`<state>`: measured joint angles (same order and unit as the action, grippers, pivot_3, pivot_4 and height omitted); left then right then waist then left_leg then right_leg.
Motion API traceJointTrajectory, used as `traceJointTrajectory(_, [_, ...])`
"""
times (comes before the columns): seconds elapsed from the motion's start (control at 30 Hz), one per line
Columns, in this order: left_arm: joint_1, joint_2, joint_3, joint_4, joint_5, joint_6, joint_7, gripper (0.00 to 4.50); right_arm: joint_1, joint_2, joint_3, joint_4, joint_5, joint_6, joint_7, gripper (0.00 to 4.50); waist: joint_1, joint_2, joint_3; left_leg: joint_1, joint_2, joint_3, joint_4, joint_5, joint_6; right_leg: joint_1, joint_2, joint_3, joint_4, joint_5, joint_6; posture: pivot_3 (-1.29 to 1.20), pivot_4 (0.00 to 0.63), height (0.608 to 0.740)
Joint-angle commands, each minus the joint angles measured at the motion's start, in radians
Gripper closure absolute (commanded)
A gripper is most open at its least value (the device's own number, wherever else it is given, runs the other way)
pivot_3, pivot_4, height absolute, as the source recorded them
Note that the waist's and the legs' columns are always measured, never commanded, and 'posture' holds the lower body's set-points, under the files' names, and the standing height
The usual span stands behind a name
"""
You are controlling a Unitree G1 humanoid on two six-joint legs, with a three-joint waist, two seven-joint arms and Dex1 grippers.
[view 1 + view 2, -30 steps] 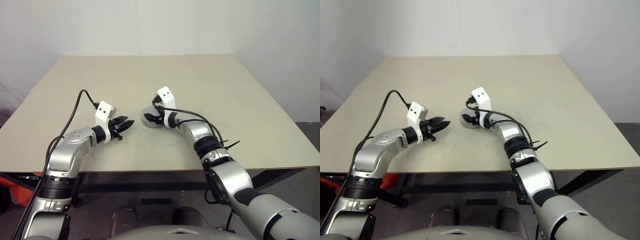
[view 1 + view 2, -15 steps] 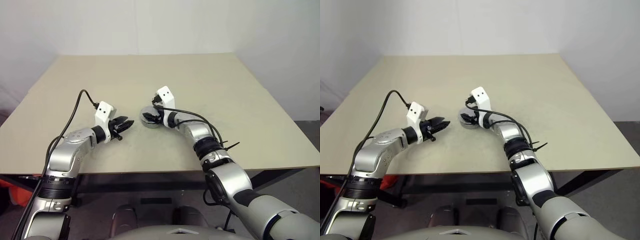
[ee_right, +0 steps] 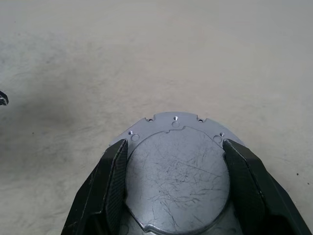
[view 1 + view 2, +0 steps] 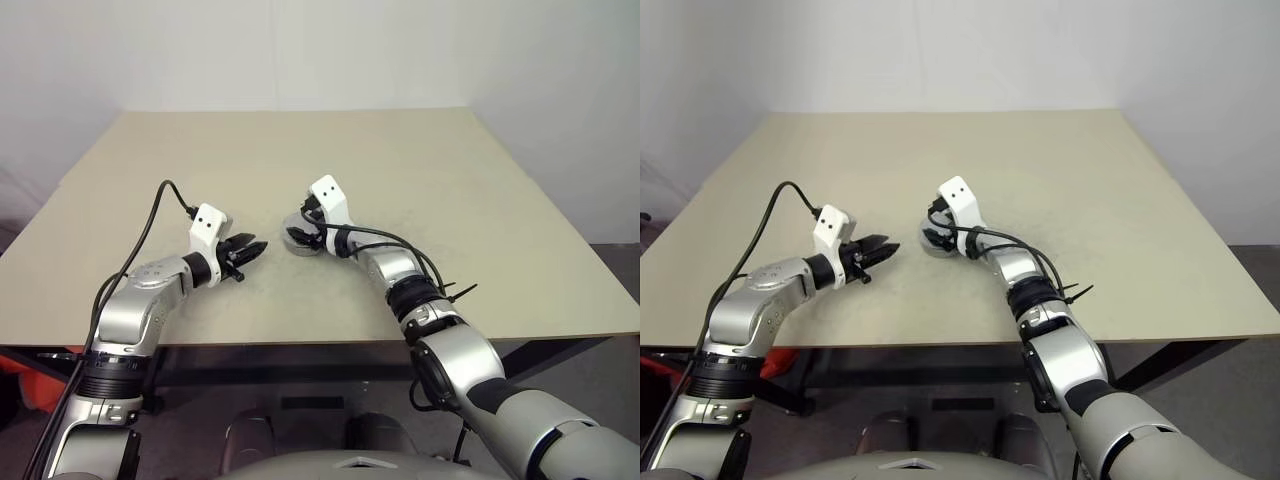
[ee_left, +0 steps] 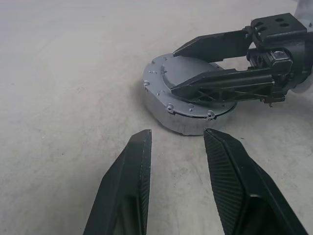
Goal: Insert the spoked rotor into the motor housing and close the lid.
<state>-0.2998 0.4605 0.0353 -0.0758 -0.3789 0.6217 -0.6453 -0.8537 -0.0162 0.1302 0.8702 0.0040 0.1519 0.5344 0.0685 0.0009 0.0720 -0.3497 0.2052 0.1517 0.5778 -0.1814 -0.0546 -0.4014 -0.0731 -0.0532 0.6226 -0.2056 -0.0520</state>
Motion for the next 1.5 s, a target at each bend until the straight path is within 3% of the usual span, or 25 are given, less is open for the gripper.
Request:
traceJointTrajectory(0.03, [-0.005, 0.011, 0.012, -0.040, -0.002, -0.011, 0.002, 2.73, -0.005, -0.013, -0.004, 0.022, -0.008, 0.020, 0.001, 1.54, 0.000, 0.000, 0.000, 0.000, 0.000, 0.000, 0.000, 0.000, 0.000, 0.000, 0.000, 0.000, 0.000, 0.000, 0.000, 0.00, 0.000, 0.740])
traceJointTrajectory(0.5, [-0.006, 0.015, 0.015, -0.037, -0.001, -0.010, -0.002, 2.73, 0.007, -0.018, -0.012, -0.036, 0.013, 0.070, 0.056, 1.54, 0.000, 0.000, 0.000, -0.001, 0.000, 0.000, 0.000, 0.000, 0.000, 0.000, 0.000, 0.000, -0.001, 0.000, 0.000, 0.00, 0.000, 0.740])
traceJointTrajectory(0.9, [-0.003, 0.014, 0.013, -0.041, -0.001, -0.010, 0.002, 2.73, 0.001, -0.016, 0.002, 0.016, -0.018, 0.050, 0.009, 1.54, 0.000, 0.000, 0.000, 0.000, 0.000, 0.000, 0.000, 0.000, 0.000, 0.000, 0.000, 0.000, -0.001, 0.000, 0.000, 0.00, 0.000, 0.740])
traceJointTrajectory(1.5, [0.008, 0.005, 0.012, -0.056, -0.007, -0.004, 0.016, 2.73, 0.086, -0.076, 0.081, -0.094, -0.037, 0.214, 0.117, 1.54, 0.009, 0.000, -0.003, -0.001, -0.001, 0.000, 0.000, -0.002, 0.003, 0.004, 0.000, 0.000, -0.005, -0.002, 0.003, 0.00, 0.000, 0.740])
